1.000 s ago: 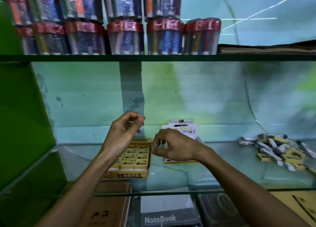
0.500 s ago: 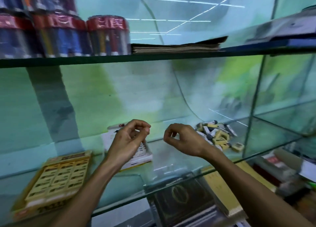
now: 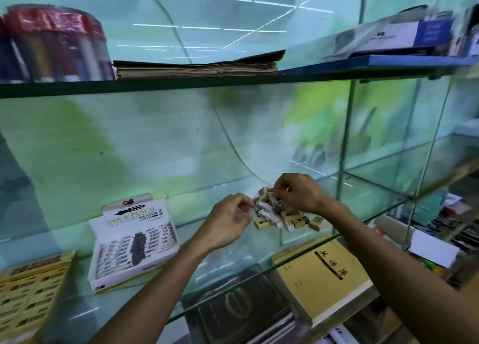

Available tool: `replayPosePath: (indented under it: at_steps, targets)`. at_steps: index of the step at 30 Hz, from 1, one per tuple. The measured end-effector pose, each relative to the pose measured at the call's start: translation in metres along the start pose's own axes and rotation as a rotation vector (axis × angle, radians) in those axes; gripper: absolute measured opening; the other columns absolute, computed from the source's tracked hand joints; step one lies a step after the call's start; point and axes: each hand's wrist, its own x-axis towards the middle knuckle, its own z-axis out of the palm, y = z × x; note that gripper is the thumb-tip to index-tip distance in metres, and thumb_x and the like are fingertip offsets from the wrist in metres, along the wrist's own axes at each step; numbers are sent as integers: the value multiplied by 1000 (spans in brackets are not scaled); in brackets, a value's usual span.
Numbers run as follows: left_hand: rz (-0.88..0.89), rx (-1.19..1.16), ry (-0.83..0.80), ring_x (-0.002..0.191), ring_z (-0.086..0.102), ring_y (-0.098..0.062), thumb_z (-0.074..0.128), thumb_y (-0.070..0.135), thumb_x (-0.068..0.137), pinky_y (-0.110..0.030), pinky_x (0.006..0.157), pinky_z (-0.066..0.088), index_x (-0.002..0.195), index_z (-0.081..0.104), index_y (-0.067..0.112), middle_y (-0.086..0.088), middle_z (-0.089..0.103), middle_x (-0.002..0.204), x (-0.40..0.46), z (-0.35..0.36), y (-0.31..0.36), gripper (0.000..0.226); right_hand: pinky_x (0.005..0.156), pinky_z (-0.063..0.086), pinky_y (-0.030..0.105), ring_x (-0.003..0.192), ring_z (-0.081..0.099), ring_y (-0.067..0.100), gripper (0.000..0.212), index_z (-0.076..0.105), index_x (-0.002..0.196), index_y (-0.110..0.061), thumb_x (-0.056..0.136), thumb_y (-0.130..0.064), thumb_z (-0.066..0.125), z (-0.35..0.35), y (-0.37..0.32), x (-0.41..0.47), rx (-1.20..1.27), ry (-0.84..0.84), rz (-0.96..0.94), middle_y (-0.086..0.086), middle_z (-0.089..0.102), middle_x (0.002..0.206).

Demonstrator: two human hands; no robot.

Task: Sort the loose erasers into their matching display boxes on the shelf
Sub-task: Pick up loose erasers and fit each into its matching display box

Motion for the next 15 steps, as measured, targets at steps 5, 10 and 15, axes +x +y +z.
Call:
replayPosePath:
  at_steps: [5, 10, 15]
  targets:
    - [138, 208, -170, 100, 54, -13, 49, 12, 99, -26, 86, 46, 121, 59, 30, 2, 49, 115, 25, 12, -5, 30, 62, 39, 20, 81, 57, 13, 10, 67, 91, -17, 92, -24, 60, -6, 9, 2, 1, 24, 9, -7, 64, 86]
    - [149, 239, -246, 103, 53, -15, 52, 12, 98, -34, 89, 47, 119, 61, 30, 2, 48, 113, 33, 14, -5, 29, 58, 37, 12, 78, 56, 9, 10, 67, 93, -16, 92, -22, 59, -7, 15, 0, 14, 34, 1, -9, 62, 85]
    - [158, 248, -294, 92, 52, -7, 57, 15, 96, -16, 76, 39, 113, 60, 21, 5, 56, 108, 31, 5, -3, 18, 56, 37, 13, 75, 57, 4, 6, 65, 89, -21, 92, -25, 61, -3, 14, 1, 56, 37, 17, -12, 62, 84]
